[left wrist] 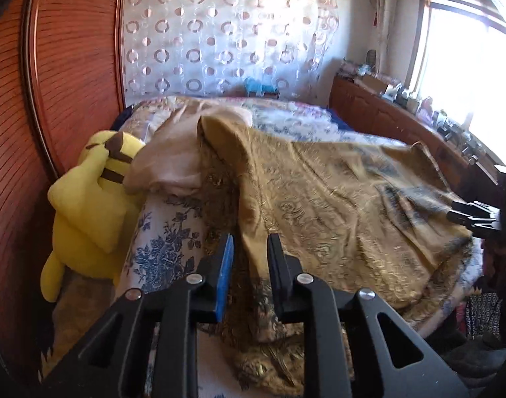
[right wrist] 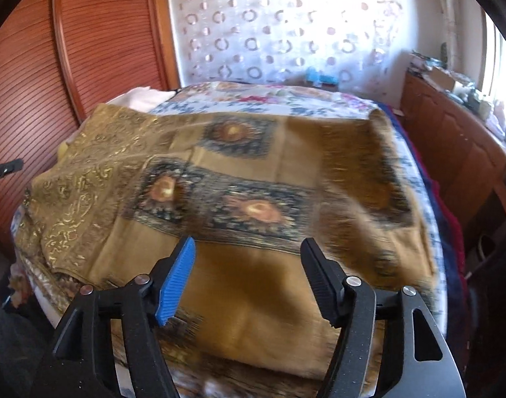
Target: Fold small clothes
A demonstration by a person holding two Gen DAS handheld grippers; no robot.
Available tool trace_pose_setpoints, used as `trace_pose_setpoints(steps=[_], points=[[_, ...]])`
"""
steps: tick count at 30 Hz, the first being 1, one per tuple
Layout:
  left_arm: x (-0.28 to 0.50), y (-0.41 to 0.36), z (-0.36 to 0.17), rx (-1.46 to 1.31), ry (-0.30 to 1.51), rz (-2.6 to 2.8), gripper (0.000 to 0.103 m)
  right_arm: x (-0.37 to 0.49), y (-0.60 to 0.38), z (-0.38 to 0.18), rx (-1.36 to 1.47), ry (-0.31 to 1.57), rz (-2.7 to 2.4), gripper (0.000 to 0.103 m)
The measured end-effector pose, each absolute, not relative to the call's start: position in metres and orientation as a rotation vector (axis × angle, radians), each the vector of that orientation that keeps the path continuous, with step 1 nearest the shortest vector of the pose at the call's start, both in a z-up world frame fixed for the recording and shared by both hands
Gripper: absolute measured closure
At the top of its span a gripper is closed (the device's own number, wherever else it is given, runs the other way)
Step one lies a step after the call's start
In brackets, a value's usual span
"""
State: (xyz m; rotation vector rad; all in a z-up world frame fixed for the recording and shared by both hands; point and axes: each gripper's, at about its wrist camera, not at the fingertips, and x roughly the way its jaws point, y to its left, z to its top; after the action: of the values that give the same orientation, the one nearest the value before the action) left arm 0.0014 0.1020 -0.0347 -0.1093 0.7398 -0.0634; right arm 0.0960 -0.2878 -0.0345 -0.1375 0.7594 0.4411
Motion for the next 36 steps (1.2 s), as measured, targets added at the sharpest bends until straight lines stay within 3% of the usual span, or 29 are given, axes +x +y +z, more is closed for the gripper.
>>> trace_pose_setpoints(steps=[11, 26, 36], points=[[0.023, 0.102, -0.086, -0.108, 0.872, -0.024, 0.084, 0.095, -0.264, -0.051, -0.164, 0.791, 0.487, 0.03], [0.018, 0.117, -0.075, -0.145, 0.828, -0.053, 0.066, 0.098, -0.271, -0.056, -0.14, 0.806, 0.492, 0.03], [0.023, 0.109, -0.091, -0.073, 0.897, -0.025, 0.056, 0.099, -0.275, -0.057, -0.124, 0.8, 0.499, 0.03]])
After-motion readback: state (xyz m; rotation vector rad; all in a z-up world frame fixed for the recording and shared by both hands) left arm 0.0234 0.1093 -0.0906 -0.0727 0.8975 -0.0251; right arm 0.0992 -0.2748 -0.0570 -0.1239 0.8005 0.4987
